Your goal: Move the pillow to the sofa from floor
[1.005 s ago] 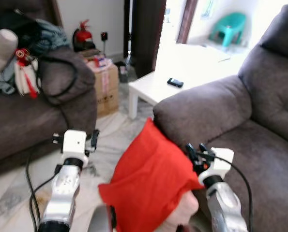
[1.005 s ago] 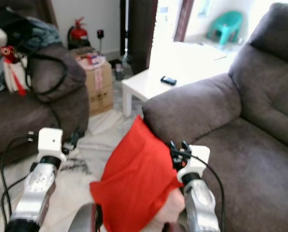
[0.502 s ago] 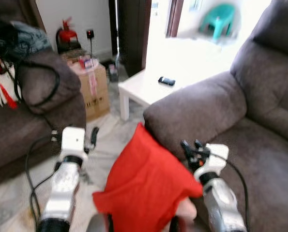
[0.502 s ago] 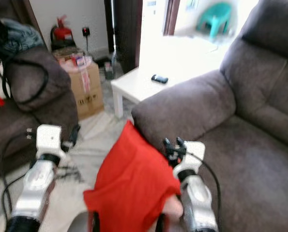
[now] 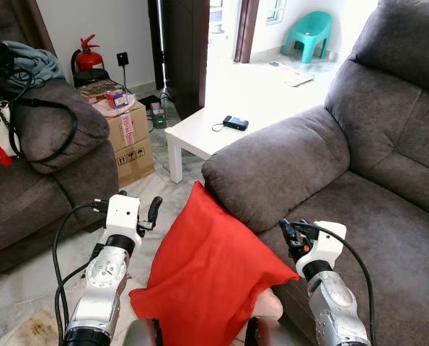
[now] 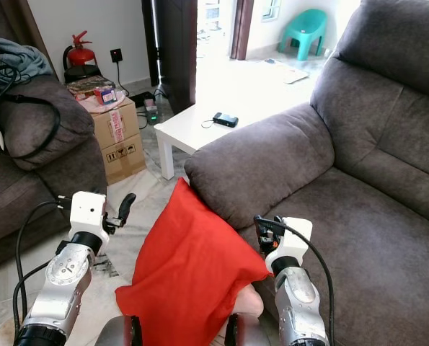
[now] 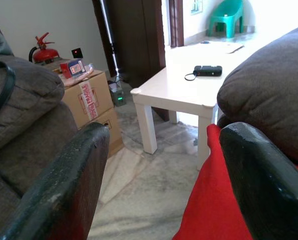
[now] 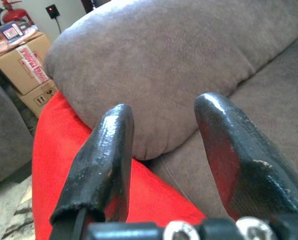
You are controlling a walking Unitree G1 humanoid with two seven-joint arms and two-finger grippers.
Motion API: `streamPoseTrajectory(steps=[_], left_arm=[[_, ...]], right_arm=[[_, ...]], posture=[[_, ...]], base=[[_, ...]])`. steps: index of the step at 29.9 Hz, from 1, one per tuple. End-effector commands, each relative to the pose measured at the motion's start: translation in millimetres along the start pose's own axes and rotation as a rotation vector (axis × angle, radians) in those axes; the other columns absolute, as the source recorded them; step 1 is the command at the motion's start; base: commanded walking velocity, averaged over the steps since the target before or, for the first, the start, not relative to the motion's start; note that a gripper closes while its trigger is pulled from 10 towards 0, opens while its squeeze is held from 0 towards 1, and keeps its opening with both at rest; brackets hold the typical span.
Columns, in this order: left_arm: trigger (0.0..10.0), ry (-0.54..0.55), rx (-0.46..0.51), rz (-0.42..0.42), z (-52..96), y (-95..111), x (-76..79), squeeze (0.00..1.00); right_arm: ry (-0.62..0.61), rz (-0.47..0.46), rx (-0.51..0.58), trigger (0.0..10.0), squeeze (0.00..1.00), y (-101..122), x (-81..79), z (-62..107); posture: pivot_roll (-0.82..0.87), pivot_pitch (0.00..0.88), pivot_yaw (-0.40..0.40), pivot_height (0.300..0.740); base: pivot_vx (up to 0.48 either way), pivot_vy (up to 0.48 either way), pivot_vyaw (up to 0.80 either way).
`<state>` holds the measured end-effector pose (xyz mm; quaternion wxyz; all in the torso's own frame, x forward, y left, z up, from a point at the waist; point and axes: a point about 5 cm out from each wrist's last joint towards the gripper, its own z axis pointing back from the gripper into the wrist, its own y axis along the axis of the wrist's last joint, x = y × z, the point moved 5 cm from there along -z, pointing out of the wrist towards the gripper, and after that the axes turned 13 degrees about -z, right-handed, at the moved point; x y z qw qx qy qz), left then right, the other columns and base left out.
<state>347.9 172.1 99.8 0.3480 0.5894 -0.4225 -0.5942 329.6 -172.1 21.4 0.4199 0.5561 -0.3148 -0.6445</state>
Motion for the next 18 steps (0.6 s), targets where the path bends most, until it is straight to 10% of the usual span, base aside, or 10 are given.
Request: streamPoseTrajectory(steps=[1,18], left_arm=[[10.0,-0.016,-0.02,-0.001,-1.7,-3.9,1.7,0.0],[10.0,0.029,0.038,-0.019,-3.9,8.1,-4.5,0.0]], right_arm=[[0.002,-0.008,0.036,10.0,0.0,10.7,-2.1,-5.0],[0.015,-0.031,0.103,10.0,0.0,21.8,-7.2,-6.5]], posture=[[0.06,0.0,-0.062,0.606],[0.06,0.0,-0.06,0.606]], base=[[0.0,0.0,0.0],[0.0,0.0,0.0]])
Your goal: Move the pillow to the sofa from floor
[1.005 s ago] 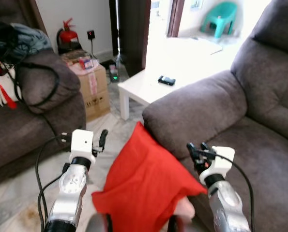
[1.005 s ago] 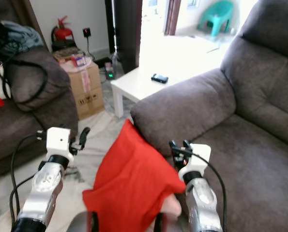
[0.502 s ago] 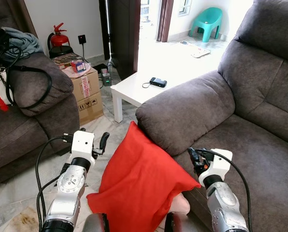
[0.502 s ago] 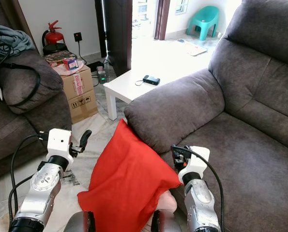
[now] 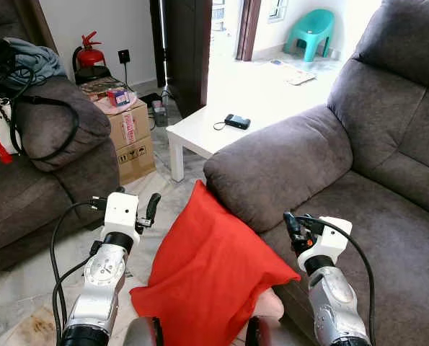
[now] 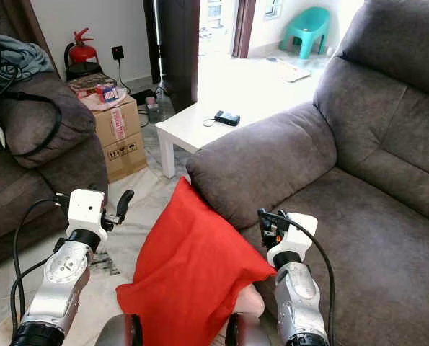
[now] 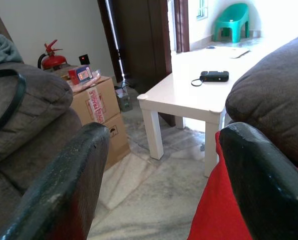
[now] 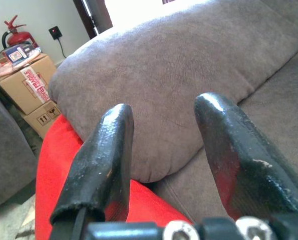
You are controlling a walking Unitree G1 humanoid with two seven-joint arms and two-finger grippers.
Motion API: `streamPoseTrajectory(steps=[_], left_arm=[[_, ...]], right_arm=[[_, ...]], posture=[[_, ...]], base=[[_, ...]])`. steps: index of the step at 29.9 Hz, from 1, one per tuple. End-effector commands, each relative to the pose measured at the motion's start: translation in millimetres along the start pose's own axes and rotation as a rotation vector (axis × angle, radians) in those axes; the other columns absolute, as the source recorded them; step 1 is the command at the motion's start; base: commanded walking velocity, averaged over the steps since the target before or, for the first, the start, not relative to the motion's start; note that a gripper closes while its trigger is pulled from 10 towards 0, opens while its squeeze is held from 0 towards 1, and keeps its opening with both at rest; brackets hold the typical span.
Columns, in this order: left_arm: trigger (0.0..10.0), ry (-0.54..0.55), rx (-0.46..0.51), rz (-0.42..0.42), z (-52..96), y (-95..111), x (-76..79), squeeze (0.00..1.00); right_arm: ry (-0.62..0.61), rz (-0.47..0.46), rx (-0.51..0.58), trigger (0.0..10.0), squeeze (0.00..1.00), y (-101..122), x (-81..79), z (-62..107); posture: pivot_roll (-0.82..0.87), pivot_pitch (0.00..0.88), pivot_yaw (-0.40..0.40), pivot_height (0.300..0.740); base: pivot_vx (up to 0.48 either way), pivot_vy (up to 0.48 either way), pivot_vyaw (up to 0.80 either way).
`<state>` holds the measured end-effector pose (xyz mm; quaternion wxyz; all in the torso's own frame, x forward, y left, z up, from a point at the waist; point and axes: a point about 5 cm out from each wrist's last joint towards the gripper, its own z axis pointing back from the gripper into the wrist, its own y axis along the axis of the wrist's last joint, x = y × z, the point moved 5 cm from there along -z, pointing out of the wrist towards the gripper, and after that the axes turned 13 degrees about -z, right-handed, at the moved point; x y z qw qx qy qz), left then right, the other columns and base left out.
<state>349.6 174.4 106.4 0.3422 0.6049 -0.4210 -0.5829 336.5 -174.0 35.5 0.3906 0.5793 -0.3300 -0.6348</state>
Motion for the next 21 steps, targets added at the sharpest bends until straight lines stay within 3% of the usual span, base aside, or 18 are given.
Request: streamPoseTrajectory(steps=[1,11,21], left_arm=[[10.0,0.001,0.014,-0.006,-2.0,3.3,0.6,0.0],[10.0,0.003,0.013,-0.001,-2.0,3.0,1.4,0.0],[10.0,-0.002,0.013,0.003,-1.9,2.9,2.9,0.0]], right_arm=[[0.006,-0.005,0.027,10.0,0.0,7.2,-2.5,-3.0],[0.013,0.004,0.023,10.0,0.0,7.0,-3.2,-3.5],[0.022,0.007,0.022,10.0,0.0,8.7,-5.2,-5.4]], posture=[[0.06,0.0,-0.06,0.606],[0.06,0.0,-0.061,0.606],[0.06,0.0,-0.064,0.606]], base=[[0.0,0.0,0.0],[0.0,0.0,0.0],[-0.299,0.0,0.0]])
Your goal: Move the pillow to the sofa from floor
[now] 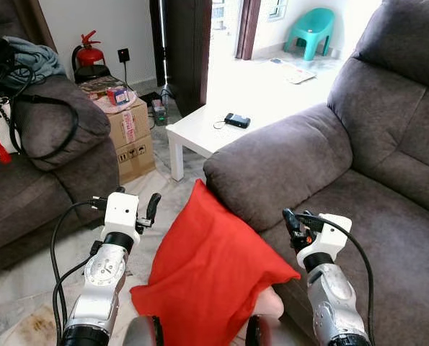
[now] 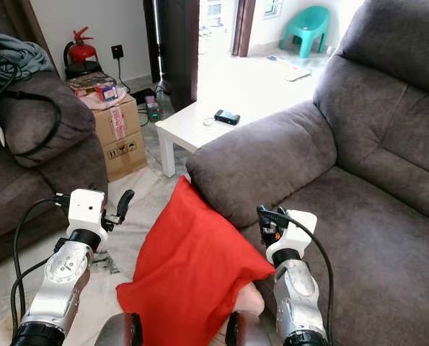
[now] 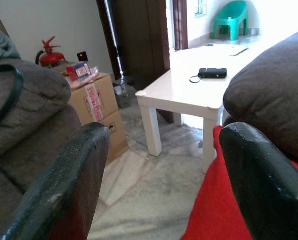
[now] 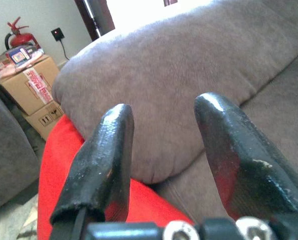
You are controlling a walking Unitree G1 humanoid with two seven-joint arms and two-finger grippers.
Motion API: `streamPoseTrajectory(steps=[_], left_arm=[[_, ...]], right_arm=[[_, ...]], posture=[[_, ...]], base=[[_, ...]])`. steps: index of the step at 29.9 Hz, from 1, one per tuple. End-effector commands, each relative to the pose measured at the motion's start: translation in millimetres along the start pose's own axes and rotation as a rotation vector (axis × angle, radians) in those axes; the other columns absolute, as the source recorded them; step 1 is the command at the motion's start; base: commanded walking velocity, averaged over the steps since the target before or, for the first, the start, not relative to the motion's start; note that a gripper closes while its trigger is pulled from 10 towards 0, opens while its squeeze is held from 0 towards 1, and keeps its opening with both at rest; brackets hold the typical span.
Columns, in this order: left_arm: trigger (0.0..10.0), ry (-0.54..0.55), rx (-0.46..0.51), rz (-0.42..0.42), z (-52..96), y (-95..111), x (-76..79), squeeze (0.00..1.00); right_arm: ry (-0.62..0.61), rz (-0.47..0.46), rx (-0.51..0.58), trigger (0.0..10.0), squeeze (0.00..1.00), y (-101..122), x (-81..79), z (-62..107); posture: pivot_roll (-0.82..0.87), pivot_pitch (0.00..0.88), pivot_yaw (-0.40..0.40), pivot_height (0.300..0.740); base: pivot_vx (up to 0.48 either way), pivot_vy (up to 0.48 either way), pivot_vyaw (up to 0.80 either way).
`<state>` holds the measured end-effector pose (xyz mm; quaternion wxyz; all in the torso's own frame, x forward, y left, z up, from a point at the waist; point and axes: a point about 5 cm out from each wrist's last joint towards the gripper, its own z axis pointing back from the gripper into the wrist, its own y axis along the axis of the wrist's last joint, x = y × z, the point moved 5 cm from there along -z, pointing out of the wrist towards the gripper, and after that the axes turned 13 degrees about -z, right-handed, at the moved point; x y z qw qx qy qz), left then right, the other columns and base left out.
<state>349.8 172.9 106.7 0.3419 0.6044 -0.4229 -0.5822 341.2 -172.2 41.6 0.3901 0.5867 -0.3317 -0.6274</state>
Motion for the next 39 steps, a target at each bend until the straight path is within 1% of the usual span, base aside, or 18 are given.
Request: streamPoseTrajectory(steps=[1,5,22,27,34,39], left_arm=[[10.0,0.0,0.01,0.0,-1.5,2.1,1.7,0.0],[10.0,0.002,0.015,-0.01,-1.6,3.0,1.0,0.0],[10.0,-0.005,0.004,-0.021,-1.8,0.7,2.4,0.0],[10.0,-0.007,0.004,-0.02,-1.8,0.3,2.7,0.0],[10.0,0.005,0.0,-0.012,-2.1,-0.3,0.6,0.0],[10.0,0.007,-0.001,-0.009,-2.2,-0.6,0.0,0.0]], right_arm=[[0.006,0.005,0.009,10.0,0.0,3.7,-0.6,-1.5],[0.007,0.008,0.005,10.0,0.0,3.2,-0.9,-1.9],[0.016,0.014,0.0,10.0,0.0,4.9,-2.2,-5.0],[0.022,0.002,0.011,10.0,0.0,6.2,-4.6,-6.7],[0.049,0.013,0.002,10.0,0.0,4.7,-11.4,-7.2],[0.063,0.009,-0.005,10.0,0.0,3.2,-13.2,-6.5]], posture=[[0.06,0.0,-0.064,0.606],[0.06,0.0,-0.063,0.606],[0.05,0.0,-0.062,0.606],[0.05,0.0,-0.06,0.606],[0.06,0.0,-0.06,0.606],[0.05,0.0,-0.059,0.588]], base=[[-0.3,0.0,0.0],[-0.323,0.0,0.0],[0.0,0.0,0.0],[0.0,0.0,0.0],[0.0,0.0,0.0],[0.0,0.0,0.0]])
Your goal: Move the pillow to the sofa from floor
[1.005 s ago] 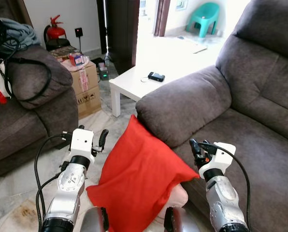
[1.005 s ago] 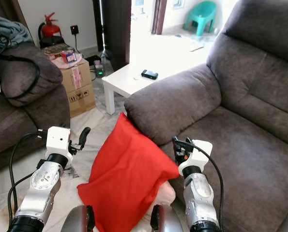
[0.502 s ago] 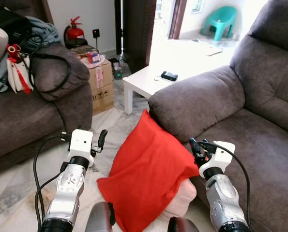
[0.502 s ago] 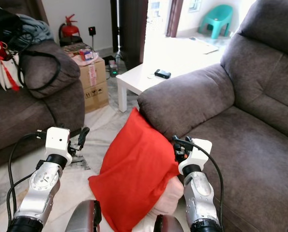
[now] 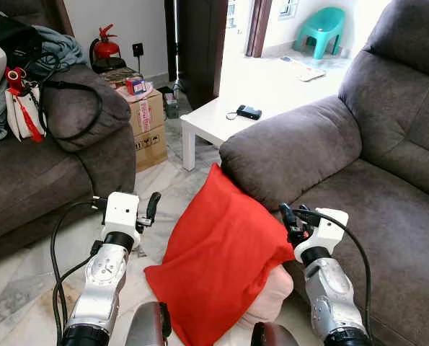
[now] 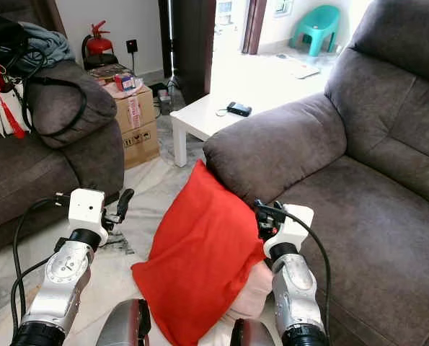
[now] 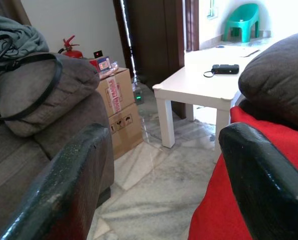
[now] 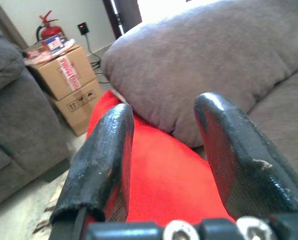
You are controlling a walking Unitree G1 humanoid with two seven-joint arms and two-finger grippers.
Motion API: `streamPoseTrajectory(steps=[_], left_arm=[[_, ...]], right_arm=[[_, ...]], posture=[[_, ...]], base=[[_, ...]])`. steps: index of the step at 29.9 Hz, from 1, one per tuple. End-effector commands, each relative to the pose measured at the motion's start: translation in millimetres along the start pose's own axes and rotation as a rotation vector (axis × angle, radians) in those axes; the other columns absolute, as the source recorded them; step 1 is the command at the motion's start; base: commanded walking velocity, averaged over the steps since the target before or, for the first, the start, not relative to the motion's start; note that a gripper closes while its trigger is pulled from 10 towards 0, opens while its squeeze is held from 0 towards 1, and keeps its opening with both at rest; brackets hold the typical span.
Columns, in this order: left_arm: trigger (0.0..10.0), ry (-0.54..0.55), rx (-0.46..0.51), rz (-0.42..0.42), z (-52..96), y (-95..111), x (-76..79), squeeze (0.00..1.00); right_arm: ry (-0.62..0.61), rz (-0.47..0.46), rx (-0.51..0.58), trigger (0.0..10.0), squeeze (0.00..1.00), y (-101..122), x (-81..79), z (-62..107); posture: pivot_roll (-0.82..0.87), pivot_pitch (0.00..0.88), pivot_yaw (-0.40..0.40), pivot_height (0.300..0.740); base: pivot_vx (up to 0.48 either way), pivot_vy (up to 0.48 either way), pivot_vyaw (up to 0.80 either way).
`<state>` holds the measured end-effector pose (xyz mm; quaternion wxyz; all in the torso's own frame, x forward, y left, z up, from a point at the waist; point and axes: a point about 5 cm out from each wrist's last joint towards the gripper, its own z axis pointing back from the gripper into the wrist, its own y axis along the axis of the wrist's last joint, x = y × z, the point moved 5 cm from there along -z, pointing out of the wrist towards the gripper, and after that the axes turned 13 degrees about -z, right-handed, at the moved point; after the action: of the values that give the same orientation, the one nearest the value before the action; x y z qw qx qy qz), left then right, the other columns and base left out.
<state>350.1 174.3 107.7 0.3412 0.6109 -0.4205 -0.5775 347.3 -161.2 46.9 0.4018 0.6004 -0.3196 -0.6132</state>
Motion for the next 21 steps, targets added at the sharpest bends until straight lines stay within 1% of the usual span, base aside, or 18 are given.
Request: streamPoseTrajectory(steps=[1,2,8,19,21], left_arm=[[10.0,-0.007,-0.008,-0.003,-1.9,-0.9,1.7,0.0],[10.0,-0.006,-0.008,-0.003,-2.0,-0.9,1.6,0.0],[10.0,-0.004,-0.009,-0.002,-2.2,-1.0,1.6,0.0],[10.0,0.007,-0.034,0.032,-1.9,-5.6,1.2,0.0],[10.0,0.016,-0.055,0.044,-1.7,-9.0,0.6,0.0]], right_arm=[[0.012,0.006,0.004,10.0,0.0,3.2,-0.9,-0.4],[0.016,0.002,0.003,10.0,0.0,3.1,-1.6,-0.5],[0.026,0.005,0.002,10.0,0.0,3.3,-3.1,-0.6],[0.025,0.03,0.0,10.0,0.0,3.2,-2.5,-0.6],[0.022,0.033,-0.007,10.0,0.0,1.9,-2.1,-0.5]], posture=[[0.05,0.0,-0.059,0.588],[0.05,0.0,-0.06,0.578],[0.06,0.0,-0.061,0.56],[0.05,0.0,-0.064,0.56],[0.06,0.0,-0.064,0.56]], base=[[0.0,0.0,0.0],[0.0,0.0,0.0],[0.0,0.0,0.0],[0.0,0.0,0.0],[0.0,0.0,0.0]])
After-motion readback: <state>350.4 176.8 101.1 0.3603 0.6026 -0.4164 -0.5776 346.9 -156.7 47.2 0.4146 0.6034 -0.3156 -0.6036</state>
